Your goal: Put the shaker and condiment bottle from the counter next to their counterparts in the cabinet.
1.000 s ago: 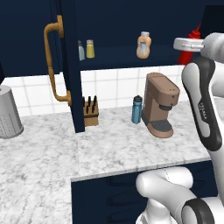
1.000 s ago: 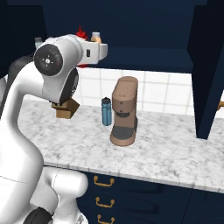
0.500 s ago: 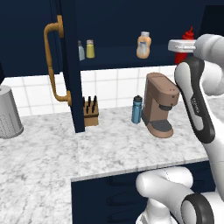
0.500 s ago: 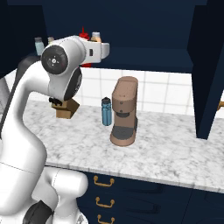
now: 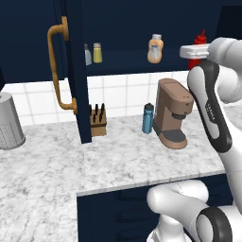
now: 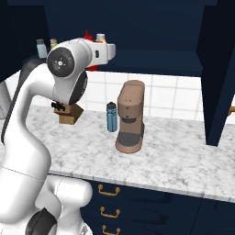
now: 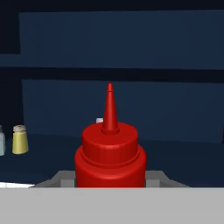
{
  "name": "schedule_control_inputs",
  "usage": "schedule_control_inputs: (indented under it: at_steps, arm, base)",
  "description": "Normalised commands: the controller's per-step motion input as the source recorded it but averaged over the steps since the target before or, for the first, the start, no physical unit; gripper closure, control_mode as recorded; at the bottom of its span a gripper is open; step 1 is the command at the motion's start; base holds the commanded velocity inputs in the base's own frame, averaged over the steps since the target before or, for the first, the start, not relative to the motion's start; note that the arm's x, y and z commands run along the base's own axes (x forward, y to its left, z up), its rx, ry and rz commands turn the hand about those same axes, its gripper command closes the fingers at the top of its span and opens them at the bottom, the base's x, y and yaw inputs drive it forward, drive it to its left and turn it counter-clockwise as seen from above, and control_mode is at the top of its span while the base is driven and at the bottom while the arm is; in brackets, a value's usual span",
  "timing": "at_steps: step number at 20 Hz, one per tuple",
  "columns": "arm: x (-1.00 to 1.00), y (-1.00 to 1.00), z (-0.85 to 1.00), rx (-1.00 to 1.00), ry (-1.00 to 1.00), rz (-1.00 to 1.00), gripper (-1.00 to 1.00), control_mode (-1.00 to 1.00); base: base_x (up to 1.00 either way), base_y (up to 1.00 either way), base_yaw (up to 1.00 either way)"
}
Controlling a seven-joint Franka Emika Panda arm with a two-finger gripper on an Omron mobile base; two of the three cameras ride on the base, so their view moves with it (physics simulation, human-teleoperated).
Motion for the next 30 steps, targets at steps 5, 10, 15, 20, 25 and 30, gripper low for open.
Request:
schedule_control_inputs:
  at_steps: [5,10,15,20,25,30]
  arm:
    - [0.18,0.00,-0.14,-0.01,0.03,0.04,1.00,-1.00]
    - [0.26,0.00,-0.04,0.00,0.01,0.03,1.00,-1.00]
    - [0.26,0.00,-0.06,0.00,0.00,0.04,1.00,-1.00]
    - [0.27,0.00,-0.32,-0.03,0.00,0.04,1.00,-1.00]
    - [0.21,0.00,-0.09,-0.01,0.00,0.04,1.00,-1.00]
    - [0.26,0.00,0.00,0.00,0.01,0.01,1.00,-1.00]
  base:
    - [0.00,0.00,0.00]
    - [0.00,0.00,0.00]
    - [0.00,0.00,0.00]
    - [0.00,0.00,0.00]
    - [0.00,0.00,0.00]
    - [0.00,0.00,0.00]
